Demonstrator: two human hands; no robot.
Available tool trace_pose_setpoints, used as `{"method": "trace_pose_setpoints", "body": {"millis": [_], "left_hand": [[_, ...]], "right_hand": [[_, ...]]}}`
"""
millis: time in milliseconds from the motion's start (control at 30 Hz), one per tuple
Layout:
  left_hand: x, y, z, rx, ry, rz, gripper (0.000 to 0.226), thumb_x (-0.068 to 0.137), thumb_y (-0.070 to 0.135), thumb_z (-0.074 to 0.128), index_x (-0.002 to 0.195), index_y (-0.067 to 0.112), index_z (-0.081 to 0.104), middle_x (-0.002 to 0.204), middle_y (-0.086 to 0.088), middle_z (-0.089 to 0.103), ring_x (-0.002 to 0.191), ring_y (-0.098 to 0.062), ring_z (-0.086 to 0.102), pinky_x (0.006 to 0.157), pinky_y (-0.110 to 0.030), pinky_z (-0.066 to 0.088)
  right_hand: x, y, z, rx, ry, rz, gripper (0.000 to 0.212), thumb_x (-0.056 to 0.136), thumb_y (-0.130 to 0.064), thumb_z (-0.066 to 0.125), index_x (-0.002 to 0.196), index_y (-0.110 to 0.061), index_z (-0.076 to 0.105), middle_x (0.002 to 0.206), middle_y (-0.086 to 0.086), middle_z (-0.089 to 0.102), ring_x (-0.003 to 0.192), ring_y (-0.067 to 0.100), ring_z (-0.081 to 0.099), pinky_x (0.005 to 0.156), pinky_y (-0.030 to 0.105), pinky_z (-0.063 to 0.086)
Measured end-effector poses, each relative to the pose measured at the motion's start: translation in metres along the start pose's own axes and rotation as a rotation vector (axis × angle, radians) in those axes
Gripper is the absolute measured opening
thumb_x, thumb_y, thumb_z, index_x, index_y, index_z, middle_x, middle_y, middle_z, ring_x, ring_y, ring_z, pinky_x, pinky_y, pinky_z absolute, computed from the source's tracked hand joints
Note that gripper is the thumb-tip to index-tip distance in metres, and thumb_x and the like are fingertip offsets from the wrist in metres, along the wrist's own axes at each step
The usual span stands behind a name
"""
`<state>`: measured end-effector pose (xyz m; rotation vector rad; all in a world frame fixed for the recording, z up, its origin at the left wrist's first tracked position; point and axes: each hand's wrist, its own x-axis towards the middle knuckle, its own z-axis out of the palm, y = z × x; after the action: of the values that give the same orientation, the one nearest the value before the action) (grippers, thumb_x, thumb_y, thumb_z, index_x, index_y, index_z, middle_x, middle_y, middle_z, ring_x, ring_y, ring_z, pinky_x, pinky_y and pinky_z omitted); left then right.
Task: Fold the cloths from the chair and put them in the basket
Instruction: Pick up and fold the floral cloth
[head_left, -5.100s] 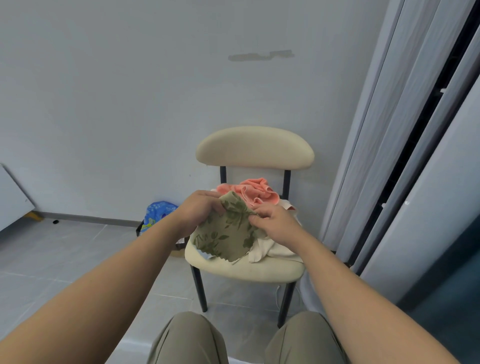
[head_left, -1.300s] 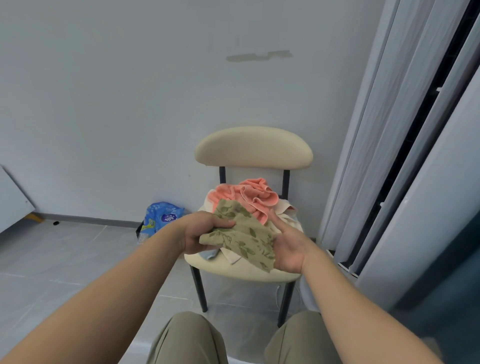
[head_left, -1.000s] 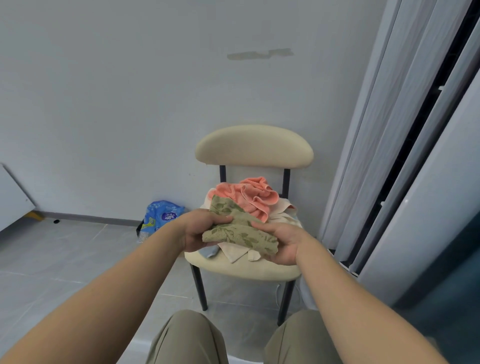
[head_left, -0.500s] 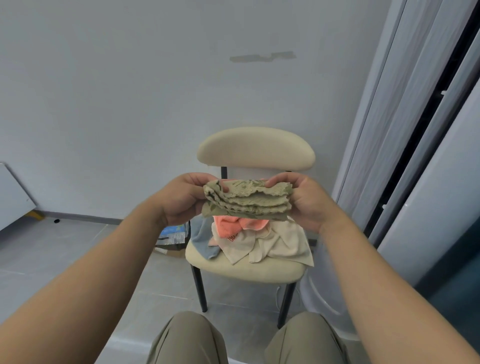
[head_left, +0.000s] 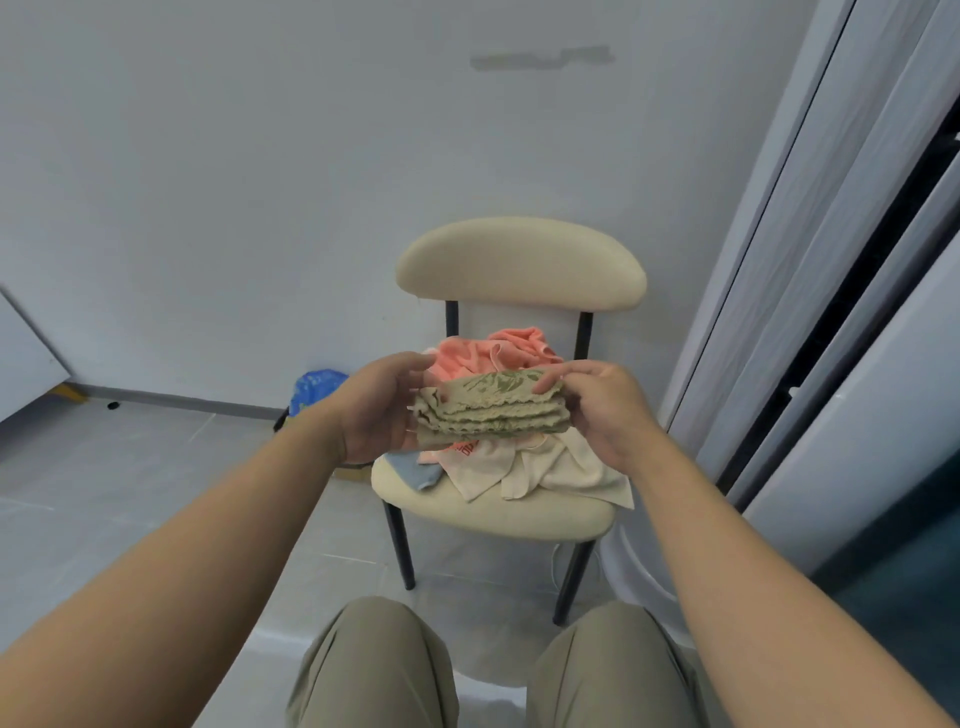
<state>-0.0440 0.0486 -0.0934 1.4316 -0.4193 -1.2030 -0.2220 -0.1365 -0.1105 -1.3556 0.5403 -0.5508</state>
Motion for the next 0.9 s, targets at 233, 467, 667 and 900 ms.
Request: {"method": "trace_pose_setpoints", "body": {"millis": [233, 467, 667, 900], "left_hand": [[0.084, -0.052, -0.015, -0.013, 0.198, 0.024, 0.039, 0.085, -0.008, 0.073, 0.116, 0.012, 0.059, 0.105, -0.012, 0.070, 0.084, -0.025, 0.072, 0.078, -0.038, 0.061], [0.150, -0.031, -0.049, -0.354, 0.215, -0.135, 0.027, 0.096, -0.008, 0.053, 0.122, -0.009, 0.062, 0.118, -0.021, 0.071, 0.098, -0.024, 0.072, 0.087, -0.030, 0.058], [0.084, 0.073, -0.059, -0.387, 0.258, -0.094, 0.018, 0.101, -0.002, 0.052, 0.107, 0.001, 0.068, 0.098, -0.011, 0.077, 0.090, -0.018, 0.073, 0.089, -0.029, 0.057], [-0.069, 0.198, -0.065, -0.473, 0.535, -0.169, 0.012, 0.101, 0.003, 0.057, 0.106, 0.003, 0.068, 0.095, -0.011, 0.076, 0.080, -0.016, 0.074, 0.073, -0.027, 0.060]], "right_hand": [[0.060, 0.077, 0.016, -0.087, 0.176, 0.150, 0.032, 0.077, -0.016, 0.086, 0.095, -0.013, 0.061, 0.101, 0.011, 0.074, 0.092, 0.024, 0.075, 0.079, 0.040, 0.063], [0.133, 0.078, 0.033, 0.207, 0.146, 0.594, 0.034, 0.084, 0.009, 0.069, 0.118, 0.001, 0.069, 0.109, 0.023, 0.074, 0.099, 0.039, 0.073, 0.087, 0.056, 0.059], [0.144, -0.035, 0.077, 0.116, 0.115, 0.521, 0.024, 0.087, 0.011, 0.068, 0.104, -0.005, 0.073, 0.104, 0.020, 0.076, 0.092, 0.035, 0.075, 0.089, 0.054, 0.059], [0.107, -0.184, 0.175, 0.046, 0.024, 0.573, 0.014, 0.088, 0.009, 0.069, 0.100, 0.002, 0.070, 0.098, 0.022, 0.076, 0.086, 0.032, 0.075, 0.085, 0.044, 0.061]]}}
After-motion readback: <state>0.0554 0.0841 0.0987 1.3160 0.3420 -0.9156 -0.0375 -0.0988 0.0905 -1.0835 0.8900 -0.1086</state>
